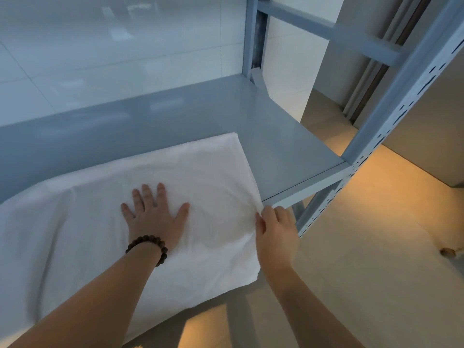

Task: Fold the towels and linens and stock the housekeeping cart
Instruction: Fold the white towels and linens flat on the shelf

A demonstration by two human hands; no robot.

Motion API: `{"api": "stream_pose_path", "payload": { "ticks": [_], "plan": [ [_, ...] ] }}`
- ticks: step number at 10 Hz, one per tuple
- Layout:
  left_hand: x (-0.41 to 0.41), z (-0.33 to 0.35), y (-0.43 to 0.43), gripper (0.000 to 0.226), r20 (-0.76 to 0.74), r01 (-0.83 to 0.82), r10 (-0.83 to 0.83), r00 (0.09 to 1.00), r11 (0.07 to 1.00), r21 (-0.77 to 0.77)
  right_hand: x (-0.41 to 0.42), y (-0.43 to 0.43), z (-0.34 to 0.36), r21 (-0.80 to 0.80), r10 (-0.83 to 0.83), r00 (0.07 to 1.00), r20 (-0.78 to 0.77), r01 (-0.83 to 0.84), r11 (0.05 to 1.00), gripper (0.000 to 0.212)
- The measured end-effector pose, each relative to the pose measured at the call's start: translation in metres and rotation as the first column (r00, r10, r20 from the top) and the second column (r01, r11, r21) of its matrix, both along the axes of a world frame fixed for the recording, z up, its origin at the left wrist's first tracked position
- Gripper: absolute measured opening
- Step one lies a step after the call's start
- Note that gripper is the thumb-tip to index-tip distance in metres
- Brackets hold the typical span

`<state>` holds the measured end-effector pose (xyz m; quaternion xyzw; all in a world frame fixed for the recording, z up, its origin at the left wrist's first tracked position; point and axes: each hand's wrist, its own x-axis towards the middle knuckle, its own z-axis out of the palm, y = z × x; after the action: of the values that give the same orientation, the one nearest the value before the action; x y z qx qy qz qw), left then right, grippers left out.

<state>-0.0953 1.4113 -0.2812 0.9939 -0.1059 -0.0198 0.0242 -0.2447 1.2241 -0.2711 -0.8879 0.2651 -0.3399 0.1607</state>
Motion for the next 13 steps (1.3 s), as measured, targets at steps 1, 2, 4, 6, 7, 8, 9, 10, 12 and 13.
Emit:
{"api": "stream_pose_path", "payload": {
  "ticks": [1,2,4,6,7,8,9,10,12,13],
  "plan": [
    [0.0,0.0,0.0,0.086,0.007,0.0,0.0,1.0,1.0,0.01,-0.003,0.011,-0.013,0.253,0.029,0.995,0.094,-0.052,0.966,0.009],
    [0.0,0.0,-0.001,0.086,0.014,0.0,0.0,1.0,1.0,0.001,-0.004,0.013,-0.016,0.59,-0.031,0.993,0.117,-0.044,0.806,0.009],
    [0.0,-0.001,0.0,0.085,0.009,-0.003,0.003,1.0,1.0,0.002,-0.006,-0.024,-0.008,0.591,0.057,0.998,0.008,-0.051,0.805,0.013],
    [0.0,0.001,0.0,0.083,0.005,-0.014,0.014,1.0,1.0,-0.004,-0.01,-0.027,-0.003,0.36,0.135,0.99,0.047,-0.143,0.922,0.023],
    [0.0,0.001,0.001,0.083,0.006,-0.013,0.013,1.0,1.0,0.005,-0.017,-0.028,-0.002,0.42,0.163,0.982,0.094,-0.188,0.888,0.025],
    [-0.001,0.002,-0.001,0.083,0.005,-0.018,0.018,1.0,1.0,0.009,-0.016,-0.036,0.002,0.711,0.08,0.994,0.078,-0.112,0.695,0.028],
    [-0.001,0.003,-0.002,0.082,0.006,-0.019,0.019,1.0,1.0,0.006,-0.007,-0.044,0.005,0.844,0.044,0.995,0.092,-0.102,0.527,0.023],
    [-0.002,0.003,-0.001,0.082,0.008,-0.017,0.017,1.0,1.0,0.009,0.0,-0.055,0.009,0.869,-0.03,0.995,0.094,-0.067,0.489,0.03],
    [-0.001,0.001,0.0,0.082,0.01,-0.012,0.012,1.0,1.0,0.005,0.001,-0.059,0.004,0.824,-0.12,0.992,0.042,0.033,0.566,0.024],
    [0.0,0.0,0.0,0.083,0.015,-0.016,0.016,1.0,1.0,0.002,-0.005,-0.056,0.001,0.832,-0.059,0.998,-0.002,0.034,0.554,0.011]
  ]
}}
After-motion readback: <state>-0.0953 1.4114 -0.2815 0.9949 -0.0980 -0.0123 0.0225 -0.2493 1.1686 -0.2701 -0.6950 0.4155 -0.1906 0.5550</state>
